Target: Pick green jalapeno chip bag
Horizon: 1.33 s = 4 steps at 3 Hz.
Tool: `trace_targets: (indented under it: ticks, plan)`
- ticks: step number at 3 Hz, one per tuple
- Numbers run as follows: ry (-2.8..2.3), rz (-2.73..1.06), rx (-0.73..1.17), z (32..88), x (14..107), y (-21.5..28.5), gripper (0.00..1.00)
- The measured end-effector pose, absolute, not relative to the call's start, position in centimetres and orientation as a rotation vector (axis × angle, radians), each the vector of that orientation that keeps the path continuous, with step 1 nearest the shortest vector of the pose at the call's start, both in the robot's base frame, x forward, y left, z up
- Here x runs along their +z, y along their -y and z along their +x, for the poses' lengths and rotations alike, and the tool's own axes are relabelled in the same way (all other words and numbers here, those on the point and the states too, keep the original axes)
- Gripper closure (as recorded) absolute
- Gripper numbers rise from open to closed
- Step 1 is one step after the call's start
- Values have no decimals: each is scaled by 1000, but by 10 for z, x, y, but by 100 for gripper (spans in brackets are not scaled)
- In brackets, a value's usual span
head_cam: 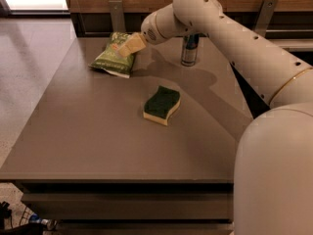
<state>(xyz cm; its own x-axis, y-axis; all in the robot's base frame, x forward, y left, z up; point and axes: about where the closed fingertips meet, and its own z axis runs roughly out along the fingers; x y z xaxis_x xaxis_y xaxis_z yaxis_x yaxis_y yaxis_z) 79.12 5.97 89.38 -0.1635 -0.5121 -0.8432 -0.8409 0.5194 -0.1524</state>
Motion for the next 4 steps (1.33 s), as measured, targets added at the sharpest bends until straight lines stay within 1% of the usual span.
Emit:
trace_targets:
  ticks: [2, 3, 4]
  plan:
    - [-1830, -1096, 588, 807, 846, -101, 0]
    - [-1827, -1075, 634, 808, 833, -110, 0]
    - [-1817, -1051, 662, 809, 825, -117, 23]
